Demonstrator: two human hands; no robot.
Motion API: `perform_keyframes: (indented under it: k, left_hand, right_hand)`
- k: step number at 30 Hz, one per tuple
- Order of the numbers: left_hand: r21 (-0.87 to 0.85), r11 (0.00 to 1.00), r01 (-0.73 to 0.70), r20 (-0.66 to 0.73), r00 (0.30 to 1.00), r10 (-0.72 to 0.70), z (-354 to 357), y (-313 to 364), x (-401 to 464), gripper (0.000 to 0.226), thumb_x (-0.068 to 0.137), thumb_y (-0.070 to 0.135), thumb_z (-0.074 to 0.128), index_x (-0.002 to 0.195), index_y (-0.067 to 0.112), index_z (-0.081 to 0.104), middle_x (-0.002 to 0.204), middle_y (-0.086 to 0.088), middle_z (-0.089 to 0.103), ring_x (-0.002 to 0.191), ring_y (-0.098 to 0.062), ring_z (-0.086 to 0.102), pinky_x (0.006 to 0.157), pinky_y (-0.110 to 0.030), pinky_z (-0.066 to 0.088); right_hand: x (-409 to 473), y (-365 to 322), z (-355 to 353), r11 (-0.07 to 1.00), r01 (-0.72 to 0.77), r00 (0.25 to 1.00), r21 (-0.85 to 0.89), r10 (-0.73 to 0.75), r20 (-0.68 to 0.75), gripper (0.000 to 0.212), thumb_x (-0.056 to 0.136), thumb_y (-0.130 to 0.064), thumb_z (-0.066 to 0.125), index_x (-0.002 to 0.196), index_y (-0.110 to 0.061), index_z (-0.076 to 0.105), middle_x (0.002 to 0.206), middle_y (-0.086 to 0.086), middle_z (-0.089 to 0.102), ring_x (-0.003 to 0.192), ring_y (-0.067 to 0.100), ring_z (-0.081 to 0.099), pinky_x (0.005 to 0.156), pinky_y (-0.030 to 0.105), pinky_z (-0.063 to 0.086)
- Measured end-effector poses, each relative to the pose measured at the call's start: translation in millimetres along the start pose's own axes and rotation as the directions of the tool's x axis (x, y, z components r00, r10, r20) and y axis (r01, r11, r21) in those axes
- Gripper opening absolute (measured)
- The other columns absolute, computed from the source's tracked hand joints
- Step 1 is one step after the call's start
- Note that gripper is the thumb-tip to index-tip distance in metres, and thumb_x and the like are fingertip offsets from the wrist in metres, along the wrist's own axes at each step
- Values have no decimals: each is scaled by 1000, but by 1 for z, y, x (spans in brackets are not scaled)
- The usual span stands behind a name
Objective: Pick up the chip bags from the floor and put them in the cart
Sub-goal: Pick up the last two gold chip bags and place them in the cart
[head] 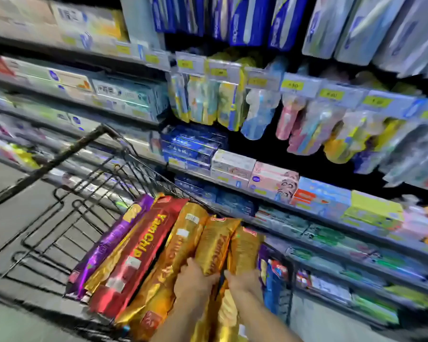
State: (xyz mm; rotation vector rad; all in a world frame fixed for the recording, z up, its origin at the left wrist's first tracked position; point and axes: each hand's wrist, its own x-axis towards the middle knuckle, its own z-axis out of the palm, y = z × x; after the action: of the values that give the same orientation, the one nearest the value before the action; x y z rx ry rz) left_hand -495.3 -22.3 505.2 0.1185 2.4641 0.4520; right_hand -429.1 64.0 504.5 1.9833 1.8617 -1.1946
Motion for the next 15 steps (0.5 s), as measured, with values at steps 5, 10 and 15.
perform_keyframes:
  k: [5,10,15]
  left_hand:
    - [-14,994,-112,-53,992,111,9,-14,0,82,77,56,63,134,7,31,136,-14,43,124,-31,47,96,-40,45]
    - [13,971,-238,-89,967,238,9,-22,-5,85,81,53,60,140,5,23,139,-15,39,128,-31,42,100,-40,42]
    - [153,879,-451,-76,882,466,-6,-17,-11,59,89,34,56,137,11,30,139,-9,37,130,-25,37,102,-35,42]
  right_hand:
    - [-6,2,12,997,-33,995,-76,25,-101,81,69,-56,73,125,-9,38,127,14,58,116,34,58,91,43,47]
    - [-9,13,19,995,26,994,-93,-36,-104,82,70,-61,68,126,-11,34,129,14,51,115,33,55,87,40,46]
    - [-15,28,13,975,123,989,-183,-135,-56,94,74,-64,60,142,-10,23,142,12,39,127,30,44,98,42,45]
